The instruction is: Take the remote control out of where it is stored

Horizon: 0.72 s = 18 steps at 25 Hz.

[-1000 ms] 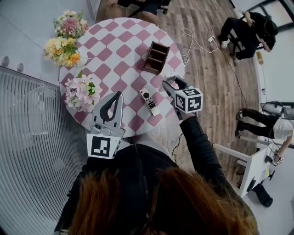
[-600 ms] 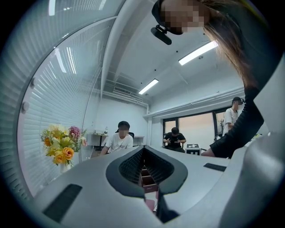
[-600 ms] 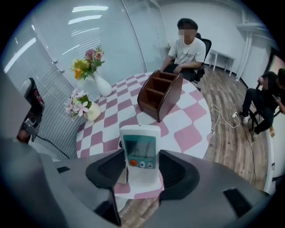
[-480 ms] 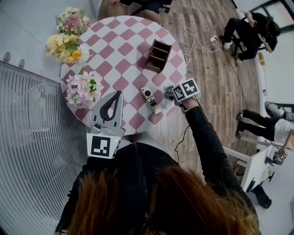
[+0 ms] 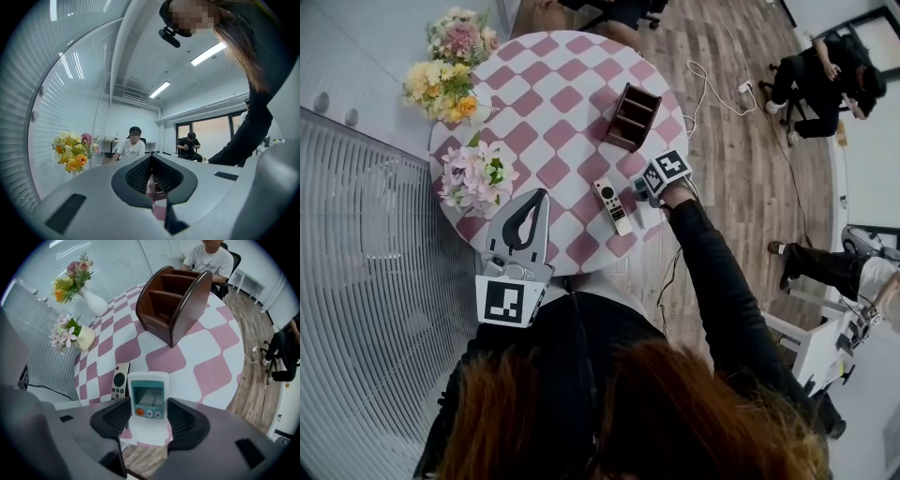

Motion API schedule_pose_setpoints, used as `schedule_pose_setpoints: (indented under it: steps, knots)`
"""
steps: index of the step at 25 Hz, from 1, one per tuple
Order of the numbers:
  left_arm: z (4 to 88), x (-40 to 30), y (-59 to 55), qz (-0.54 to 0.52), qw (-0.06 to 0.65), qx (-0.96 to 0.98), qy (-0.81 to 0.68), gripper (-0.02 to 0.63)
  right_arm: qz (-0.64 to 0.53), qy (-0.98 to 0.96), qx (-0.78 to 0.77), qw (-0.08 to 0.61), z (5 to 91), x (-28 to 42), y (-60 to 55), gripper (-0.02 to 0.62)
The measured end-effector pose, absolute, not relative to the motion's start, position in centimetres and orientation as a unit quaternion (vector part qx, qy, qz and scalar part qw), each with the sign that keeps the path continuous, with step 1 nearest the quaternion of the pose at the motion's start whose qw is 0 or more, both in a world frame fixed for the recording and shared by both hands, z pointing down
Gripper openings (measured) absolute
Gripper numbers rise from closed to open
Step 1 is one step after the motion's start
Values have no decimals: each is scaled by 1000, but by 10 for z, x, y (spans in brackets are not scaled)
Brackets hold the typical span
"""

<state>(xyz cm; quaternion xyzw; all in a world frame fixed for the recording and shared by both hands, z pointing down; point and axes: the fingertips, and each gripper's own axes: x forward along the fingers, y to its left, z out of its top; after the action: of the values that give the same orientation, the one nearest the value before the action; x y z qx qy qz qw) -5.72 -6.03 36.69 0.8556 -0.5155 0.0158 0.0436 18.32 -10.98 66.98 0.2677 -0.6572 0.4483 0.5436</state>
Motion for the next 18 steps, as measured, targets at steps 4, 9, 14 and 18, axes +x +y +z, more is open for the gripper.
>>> schedule_pose_setpoints:
  steps: [4,9,14,18]
  knots:
    - [368,-62,-60,20,46,852,-522,9,454,-650,272,546,680,182,-114,249]
    - [370,-65,-59,24,47,848,-527,9,451,-644,279,552,693,178,-115,249]
    - [371,-68,-60,26,49,847,-529,9,442,-646,281,555,700,174,-115,250]
    - [372,-67,-60,26,49,849,-526,9,437,-660,288,539,699,173,-119,250]
